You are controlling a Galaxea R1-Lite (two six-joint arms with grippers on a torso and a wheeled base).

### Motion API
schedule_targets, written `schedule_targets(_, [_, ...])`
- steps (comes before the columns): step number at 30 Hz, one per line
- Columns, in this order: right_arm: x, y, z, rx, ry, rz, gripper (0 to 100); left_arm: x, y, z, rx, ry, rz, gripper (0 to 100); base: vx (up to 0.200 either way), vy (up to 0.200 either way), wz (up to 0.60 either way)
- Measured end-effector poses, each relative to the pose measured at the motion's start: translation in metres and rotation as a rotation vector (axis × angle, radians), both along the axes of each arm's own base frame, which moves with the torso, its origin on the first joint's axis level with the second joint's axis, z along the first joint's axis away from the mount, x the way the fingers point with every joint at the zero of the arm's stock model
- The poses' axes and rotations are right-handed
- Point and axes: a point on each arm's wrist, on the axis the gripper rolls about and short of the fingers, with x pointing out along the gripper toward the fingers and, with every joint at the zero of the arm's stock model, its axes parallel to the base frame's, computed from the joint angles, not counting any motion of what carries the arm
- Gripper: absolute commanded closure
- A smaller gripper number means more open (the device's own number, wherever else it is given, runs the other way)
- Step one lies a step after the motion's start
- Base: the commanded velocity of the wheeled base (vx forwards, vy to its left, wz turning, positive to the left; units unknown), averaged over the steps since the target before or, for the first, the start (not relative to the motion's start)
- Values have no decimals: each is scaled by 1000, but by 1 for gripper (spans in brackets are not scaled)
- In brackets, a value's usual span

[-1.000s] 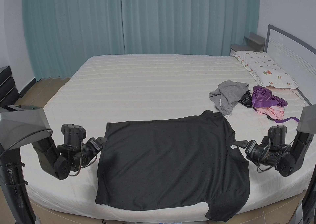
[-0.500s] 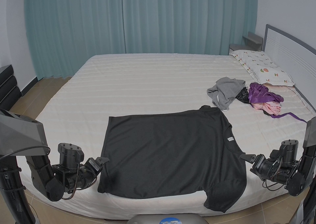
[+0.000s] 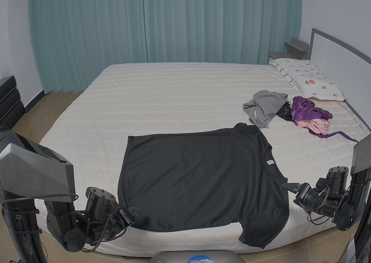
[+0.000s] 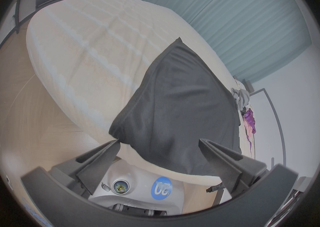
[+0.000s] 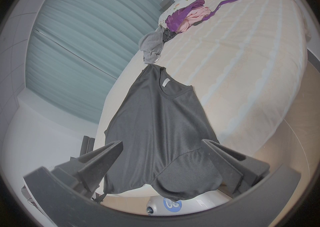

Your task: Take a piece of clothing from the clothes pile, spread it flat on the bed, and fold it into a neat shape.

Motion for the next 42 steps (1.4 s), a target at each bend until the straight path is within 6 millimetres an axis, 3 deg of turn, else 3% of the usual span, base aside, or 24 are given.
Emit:
schedule_targets(11, [1, 2, -6, 0, 18, 7, 0, -6, -13, -7, 47, 8, -77, 0, 0, 0, 0])
schedule_targets(21, [1, 2, -9, 0, 23, 9, 0, 2, -22, -17, 99, -89, -90, 0, 0, 0, 0])
schedule_targets(30, [2, 1, -9, -1, 25, 4, 0, 2, -6, -27, 246, -80, 4, 0, 0, 0, 0])
schedule_targets(42, [2, -1, -8, -1, 21, -2, 0, -9, 13, -13, 339, -86, 37, 0, 0, 0, 0])
